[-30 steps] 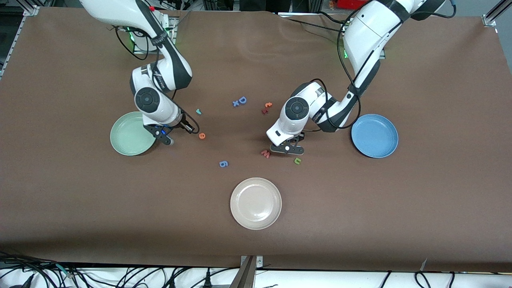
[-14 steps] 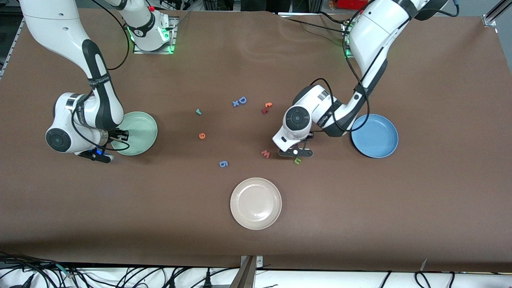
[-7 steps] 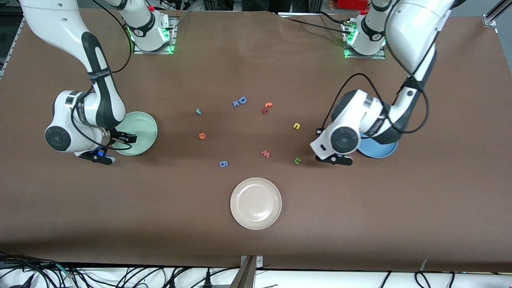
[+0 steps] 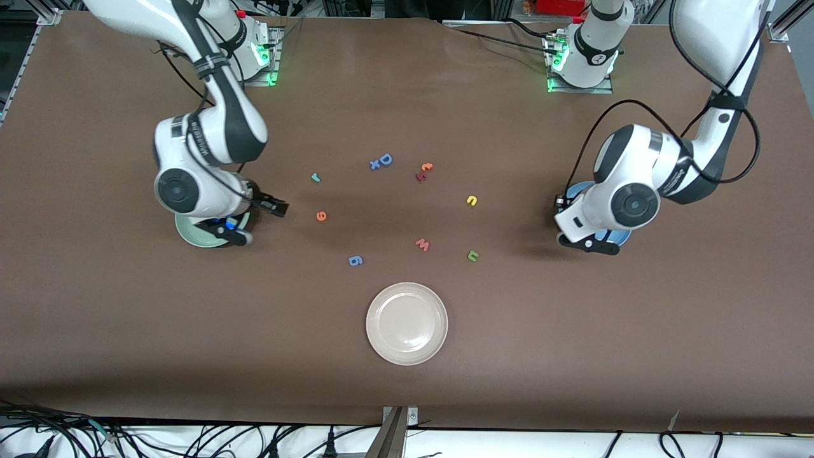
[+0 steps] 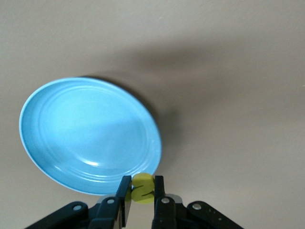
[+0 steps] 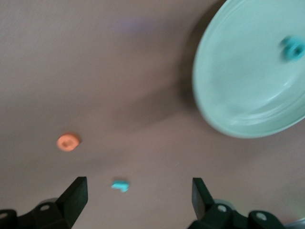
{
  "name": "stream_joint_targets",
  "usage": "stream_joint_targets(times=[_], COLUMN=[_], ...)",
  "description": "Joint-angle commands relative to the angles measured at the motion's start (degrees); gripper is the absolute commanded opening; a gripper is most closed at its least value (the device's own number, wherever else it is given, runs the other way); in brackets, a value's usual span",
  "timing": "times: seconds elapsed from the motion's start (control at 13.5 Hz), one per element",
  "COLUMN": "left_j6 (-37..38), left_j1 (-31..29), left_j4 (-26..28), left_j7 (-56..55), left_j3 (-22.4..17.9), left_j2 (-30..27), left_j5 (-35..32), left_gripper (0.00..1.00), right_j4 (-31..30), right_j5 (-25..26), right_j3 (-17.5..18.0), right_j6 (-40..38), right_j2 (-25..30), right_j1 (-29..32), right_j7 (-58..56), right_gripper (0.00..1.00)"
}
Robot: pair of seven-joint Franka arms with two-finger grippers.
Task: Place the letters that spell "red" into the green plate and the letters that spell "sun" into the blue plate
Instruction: 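Place the yellow 2 on the blue plate with the left gripper, then grasp the green u with the left gripper while the right grasps teal piece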
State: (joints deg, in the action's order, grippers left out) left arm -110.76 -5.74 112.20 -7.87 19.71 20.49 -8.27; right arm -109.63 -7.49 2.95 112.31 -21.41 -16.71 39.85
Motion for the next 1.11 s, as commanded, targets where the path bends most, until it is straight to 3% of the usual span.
stream_joint_targets(times=[0.0,0.15,0.3,0.59,0.74,0.81,0.89,0.96,1.03], left_j6=[-12.0,-16.8,-17.9,-28.6,-29.7,-29.7,-29.6,-29.2,-28.8], left_j1=[-3.4,-4.6,-4.6,-6.7,-6.9,-8.0,-8.8,-8.8,-8.7], left_j4=[13.9,17.6,19.1,24.0,24.0,23.8,23.6,23.4,22.6], left_j7=[2.0,2.1,2.1,2.1,2.1,2.1,2.2,1.8,0.9], left_j3=[0.5,0.5,0.4,0.3,0.2,0.1,0.2,0.3,0.4], left_j2=[-8.0,-9.4,-10.0,-9.3,-7.8,-7.4,-7.1,-7.3,-7.5], left_j5=[1.6,1.6,1.5,0.9,-0.9,-2.4,-2.8,-2.7,-2.6], left_gripper=[0.12,0.11,0.11,0.11,0.19,0.43,0.99,1.0,1.0], right_j4=[-3.4,-7.9,-11.2,-16.4,-17.5,-17.5,-17.6,-18.1,-18.7], right_j5=[-0.9,-0.9,-0.9,-0.9,-0.9,-0.9,-1.0,-0.9,-0.9], right_j3=[4.3,7.4,8.4,9.8,10.0,10.1,11.0,11.2,11.2], right_j6=[5.1,12.1,15.7,21.5,23.6,24.0,24.4,25.1,25.9], right_j2=[0.0,0.0,-0.1,-0.6,-1.0,-1.4,-1.5,-1.6,-1.6], right_j1=[0.5,0.5,0.5,0.5,0.5,0.5,0.5,0.5,0.5], right_j7=[6.3,10.9,11.8,13.8,14.6,15.3,15.6,16.0,16.0], right_gripper=[0.95,0.95,0.95,0.91,0.91,0.91,0.87,0.8,0.8])
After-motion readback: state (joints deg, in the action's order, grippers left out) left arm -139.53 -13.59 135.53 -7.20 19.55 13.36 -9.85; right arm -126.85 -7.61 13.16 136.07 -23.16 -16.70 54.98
